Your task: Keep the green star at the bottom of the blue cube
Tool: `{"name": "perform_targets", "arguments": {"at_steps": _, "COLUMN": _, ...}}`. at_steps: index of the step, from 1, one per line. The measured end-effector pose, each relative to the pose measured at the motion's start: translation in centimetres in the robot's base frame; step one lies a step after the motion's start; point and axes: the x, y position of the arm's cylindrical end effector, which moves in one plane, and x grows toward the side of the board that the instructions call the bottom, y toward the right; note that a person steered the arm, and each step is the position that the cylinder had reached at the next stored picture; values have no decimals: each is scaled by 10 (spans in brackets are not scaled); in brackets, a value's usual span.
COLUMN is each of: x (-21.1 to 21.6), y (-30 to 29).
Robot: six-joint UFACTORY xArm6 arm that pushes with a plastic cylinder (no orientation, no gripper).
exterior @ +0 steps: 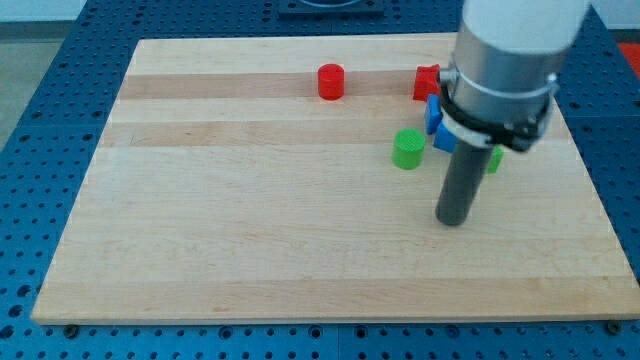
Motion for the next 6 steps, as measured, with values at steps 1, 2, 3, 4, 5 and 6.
{"name": "perform_targets", "arguments": {"at_steps": 1, "x": 5, "y": 19}}
{"name": "perform_targets", "arguments": {"at_steps": 2, "x": -27, "y": 49}}
{"name": "perform_targets", "arguments": {"at_steps": 3, "x": -32, "y": 56}}
{"name": "perform_targets", "arguments": {"at_steps": 4, "x": -57, "y": 63}}
{"name": "perform_targets", "arguments": {"at_steps": 5, "x": -64, "y": 64}}
{"name": "perform_targets", "arguments": {"at_steps": 6, "x": -81, "y": 64}}
